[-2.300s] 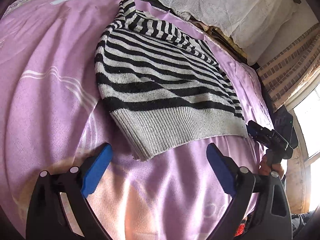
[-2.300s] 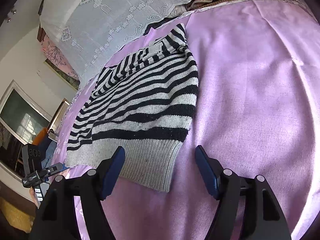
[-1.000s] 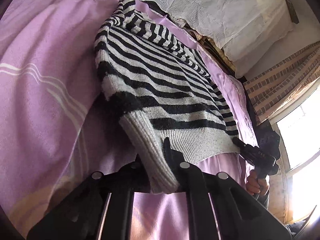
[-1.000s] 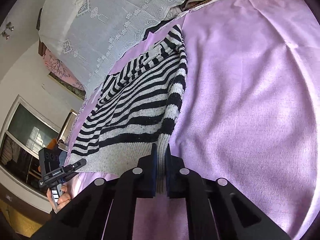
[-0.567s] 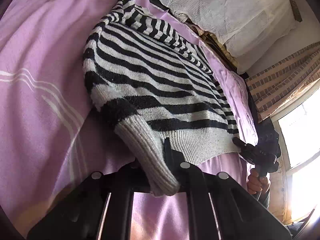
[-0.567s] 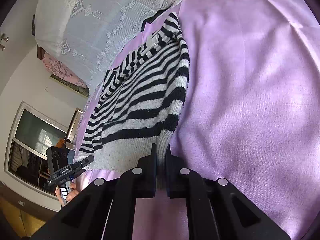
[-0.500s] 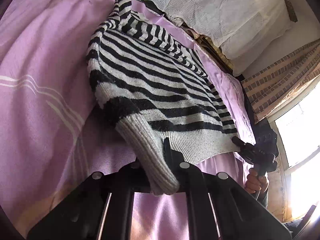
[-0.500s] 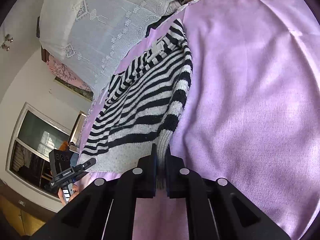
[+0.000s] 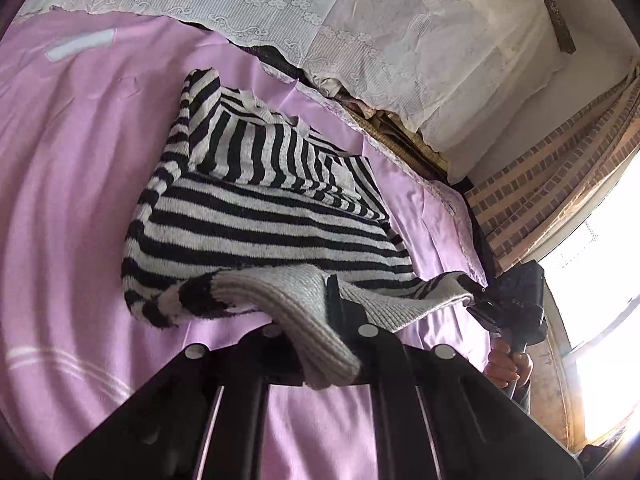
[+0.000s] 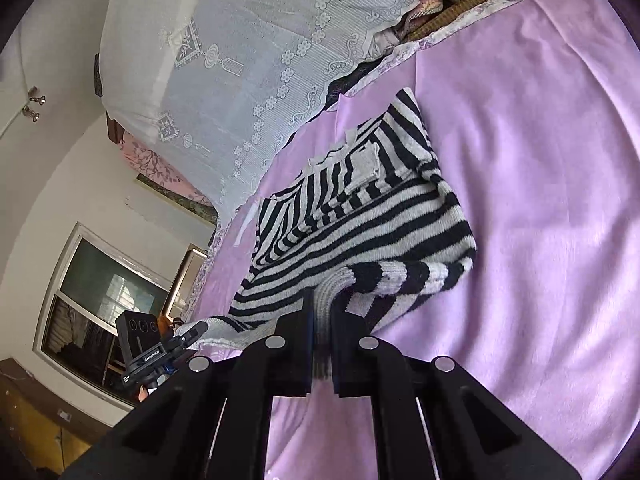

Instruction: Fold small clothes

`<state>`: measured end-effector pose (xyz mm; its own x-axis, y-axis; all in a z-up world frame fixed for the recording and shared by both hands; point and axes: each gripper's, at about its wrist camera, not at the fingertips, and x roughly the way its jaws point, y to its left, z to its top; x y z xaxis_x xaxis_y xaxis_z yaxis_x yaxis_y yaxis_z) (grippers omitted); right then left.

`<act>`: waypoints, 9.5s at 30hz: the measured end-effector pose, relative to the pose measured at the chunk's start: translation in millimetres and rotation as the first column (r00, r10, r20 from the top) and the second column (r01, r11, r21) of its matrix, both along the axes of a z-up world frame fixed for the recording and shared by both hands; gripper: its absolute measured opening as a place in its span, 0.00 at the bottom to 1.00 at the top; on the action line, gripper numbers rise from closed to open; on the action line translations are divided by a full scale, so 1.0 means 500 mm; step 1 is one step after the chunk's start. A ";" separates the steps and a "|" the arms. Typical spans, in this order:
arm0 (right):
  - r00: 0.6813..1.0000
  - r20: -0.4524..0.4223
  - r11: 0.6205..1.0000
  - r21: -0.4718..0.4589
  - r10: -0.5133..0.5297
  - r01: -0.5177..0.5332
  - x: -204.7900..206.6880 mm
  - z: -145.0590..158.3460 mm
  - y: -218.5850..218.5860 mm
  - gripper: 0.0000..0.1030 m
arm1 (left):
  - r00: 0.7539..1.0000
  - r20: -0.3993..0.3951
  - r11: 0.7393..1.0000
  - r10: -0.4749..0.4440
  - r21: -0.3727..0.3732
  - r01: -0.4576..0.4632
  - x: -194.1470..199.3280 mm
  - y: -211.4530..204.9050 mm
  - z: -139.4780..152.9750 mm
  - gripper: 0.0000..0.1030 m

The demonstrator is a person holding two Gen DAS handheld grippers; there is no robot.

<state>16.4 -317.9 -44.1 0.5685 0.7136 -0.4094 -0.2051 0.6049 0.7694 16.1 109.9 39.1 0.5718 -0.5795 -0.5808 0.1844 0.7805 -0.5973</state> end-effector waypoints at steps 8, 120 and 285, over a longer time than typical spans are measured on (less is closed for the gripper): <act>1.000 -0.001 1.000 0.009 -0.020 0.020 0.124 0.031 0.016 0.07 | 0.999 0.022 0.998 0.037 0.046 -0.038 0.115 0.000 0.039 0.06; 0.951 0.284 0.751 -0.598 -0.126 0.278 0.285 -0.024 0.271 0.59 | 0.926 0.222 0.692 0.306 0.616 -0.376 0.287 -0.098 -0.074 0.94; 0.989 0.081 0.992 0.012 0.126 -0.128 0.462 0.063 0.258 0.22 | 0.937 0.349 0.776 0.007 0.589 -0.225 0.298 -0.384 0.023 0.20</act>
<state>247.4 -188.9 -12.6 0.5033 0.7885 -0.3535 -0.3405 0.5570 0.7575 165.3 -82.2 50.6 0.8211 -0.0797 -0.5651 0.1566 0.9837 0.0887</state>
